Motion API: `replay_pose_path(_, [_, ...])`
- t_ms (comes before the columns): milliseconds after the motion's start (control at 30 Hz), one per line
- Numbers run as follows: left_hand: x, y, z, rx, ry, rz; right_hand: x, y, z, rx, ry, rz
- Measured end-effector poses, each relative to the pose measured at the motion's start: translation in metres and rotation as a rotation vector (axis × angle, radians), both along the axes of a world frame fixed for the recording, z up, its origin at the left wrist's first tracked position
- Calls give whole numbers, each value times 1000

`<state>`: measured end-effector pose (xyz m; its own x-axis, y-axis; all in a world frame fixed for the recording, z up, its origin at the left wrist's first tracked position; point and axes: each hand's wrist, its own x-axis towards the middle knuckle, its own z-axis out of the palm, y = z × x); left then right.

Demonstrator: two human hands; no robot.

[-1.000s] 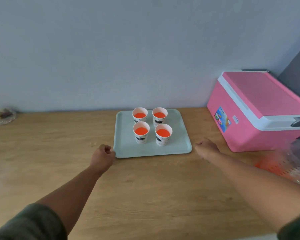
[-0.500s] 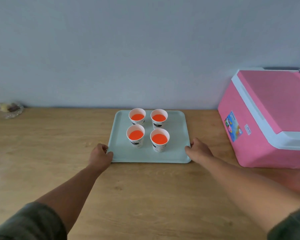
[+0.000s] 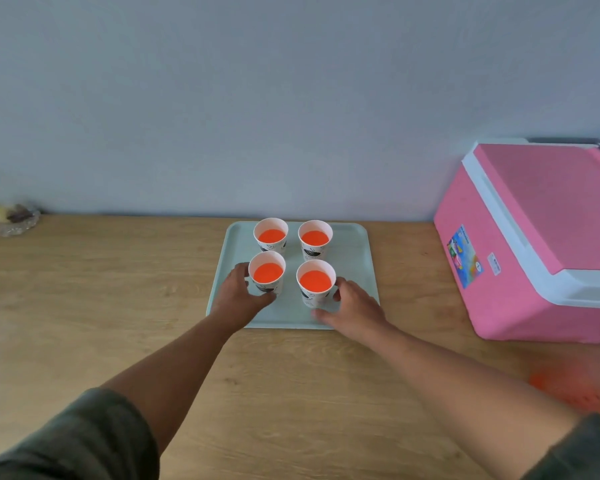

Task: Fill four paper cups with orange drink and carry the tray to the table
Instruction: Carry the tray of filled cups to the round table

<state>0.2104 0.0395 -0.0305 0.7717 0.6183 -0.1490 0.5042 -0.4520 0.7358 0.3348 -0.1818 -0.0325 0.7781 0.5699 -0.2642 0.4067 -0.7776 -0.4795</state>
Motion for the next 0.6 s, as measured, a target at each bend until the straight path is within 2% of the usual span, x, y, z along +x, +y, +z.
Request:
replay_pose_path(133, [6, -8, 0, -118, -90, 40, -3, 13, -3, 104, 35, -92])
replay_pose_path(600, [11, -9, -2, -131, -98, 40, 0, 24, -2, 107, 37, -125])
